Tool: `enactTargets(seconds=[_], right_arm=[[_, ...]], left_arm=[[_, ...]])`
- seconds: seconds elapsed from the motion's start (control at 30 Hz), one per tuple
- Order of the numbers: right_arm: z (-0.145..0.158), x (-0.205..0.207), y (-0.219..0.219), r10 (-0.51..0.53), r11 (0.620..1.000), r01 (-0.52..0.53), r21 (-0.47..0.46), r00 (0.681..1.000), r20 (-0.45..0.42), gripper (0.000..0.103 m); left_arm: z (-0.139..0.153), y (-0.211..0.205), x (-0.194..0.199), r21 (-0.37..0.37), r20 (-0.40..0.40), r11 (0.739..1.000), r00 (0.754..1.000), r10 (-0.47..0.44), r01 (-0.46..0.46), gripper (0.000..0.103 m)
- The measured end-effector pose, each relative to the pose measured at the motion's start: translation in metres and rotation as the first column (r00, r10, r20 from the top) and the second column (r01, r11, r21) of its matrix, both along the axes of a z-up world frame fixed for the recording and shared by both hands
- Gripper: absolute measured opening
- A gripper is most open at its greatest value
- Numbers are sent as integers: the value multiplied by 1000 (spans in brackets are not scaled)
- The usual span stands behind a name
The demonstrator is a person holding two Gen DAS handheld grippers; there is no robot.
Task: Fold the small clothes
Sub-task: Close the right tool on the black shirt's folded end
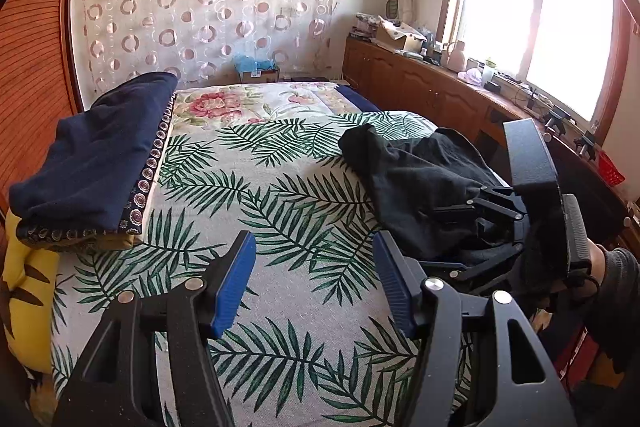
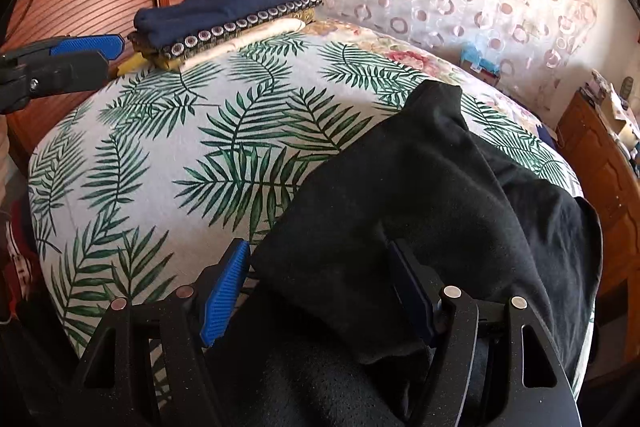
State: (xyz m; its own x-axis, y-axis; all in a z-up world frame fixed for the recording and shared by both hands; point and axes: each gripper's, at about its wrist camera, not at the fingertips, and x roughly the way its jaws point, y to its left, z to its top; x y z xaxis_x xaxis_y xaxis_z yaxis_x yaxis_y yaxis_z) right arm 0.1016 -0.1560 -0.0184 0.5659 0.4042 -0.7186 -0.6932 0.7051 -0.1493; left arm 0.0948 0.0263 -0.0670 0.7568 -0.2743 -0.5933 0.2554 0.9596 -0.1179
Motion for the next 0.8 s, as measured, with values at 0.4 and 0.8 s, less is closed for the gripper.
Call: enactTargets(seconds=[0.4,0.8], right_arm=[[2,8,-9,-51,992,52,116,999,-13,16],[58,35,-70,-209,964,179,197,967,143,12]], left_arm=[[-11,-14,-4,11,-16,1000,1000,-24,24,62],[-15,-27,-6,10,-28,999,998,-51,52,62]])
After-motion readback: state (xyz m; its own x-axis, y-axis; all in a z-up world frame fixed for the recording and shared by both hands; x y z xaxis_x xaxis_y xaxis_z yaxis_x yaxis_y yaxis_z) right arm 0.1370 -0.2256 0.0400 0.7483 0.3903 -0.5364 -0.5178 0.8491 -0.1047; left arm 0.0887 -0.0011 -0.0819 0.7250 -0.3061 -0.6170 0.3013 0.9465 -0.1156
